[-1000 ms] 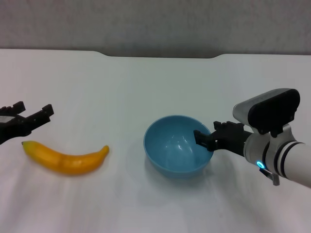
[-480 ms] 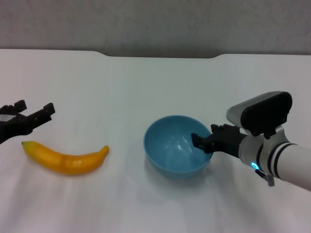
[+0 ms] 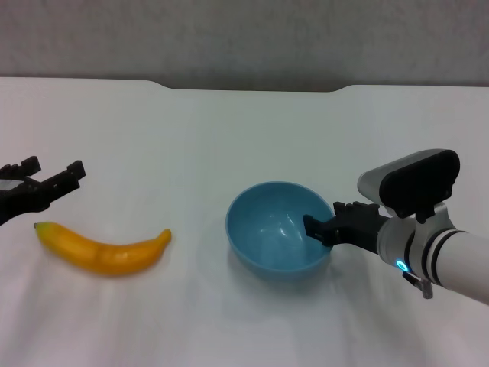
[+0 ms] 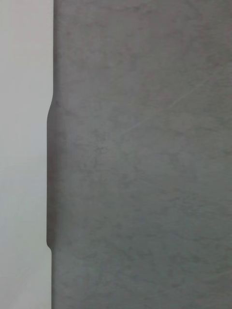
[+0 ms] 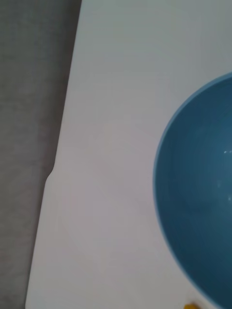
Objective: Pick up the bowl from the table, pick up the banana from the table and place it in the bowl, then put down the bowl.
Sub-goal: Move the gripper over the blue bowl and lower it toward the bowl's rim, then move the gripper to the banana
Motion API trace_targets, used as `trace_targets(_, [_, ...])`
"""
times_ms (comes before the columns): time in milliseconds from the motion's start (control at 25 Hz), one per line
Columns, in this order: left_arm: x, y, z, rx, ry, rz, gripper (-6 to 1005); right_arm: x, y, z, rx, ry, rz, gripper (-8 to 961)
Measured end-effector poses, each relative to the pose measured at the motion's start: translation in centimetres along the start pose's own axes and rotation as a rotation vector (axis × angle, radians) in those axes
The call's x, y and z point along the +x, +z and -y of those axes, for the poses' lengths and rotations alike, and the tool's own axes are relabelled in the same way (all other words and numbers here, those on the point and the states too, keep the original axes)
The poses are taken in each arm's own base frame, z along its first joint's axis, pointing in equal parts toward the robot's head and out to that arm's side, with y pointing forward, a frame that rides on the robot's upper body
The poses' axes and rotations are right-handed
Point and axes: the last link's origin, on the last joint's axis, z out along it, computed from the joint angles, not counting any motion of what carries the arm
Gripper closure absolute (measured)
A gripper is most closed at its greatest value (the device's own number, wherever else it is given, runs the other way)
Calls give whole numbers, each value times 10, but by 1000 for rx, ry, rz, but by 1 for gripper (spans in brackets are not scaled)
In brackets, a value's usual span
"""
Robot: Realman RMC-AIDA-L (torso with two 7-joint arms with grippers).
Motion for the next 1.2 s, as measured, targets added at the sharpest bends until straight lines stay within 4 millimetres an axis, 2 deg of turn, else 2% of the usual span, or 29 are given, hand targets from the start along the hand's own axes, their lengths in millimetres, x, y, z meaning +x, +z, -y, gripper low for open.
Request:
trace_targets(280, [0,0,0,0,0,0,108,3,0,2,4,3,-14,322])
trace_targets(480, [-1,-1,0,2,-1,1,109,3,1,-1,-2,-4,-12,512])
trace_targets(960, [-3,-2,1,6,-6,4,109,3,-2,-4,-9,22,2,832])
trace_targets(1200, [-3,-2,1,6,-7,5,109,4,-5,-2,-7,38,11,891])
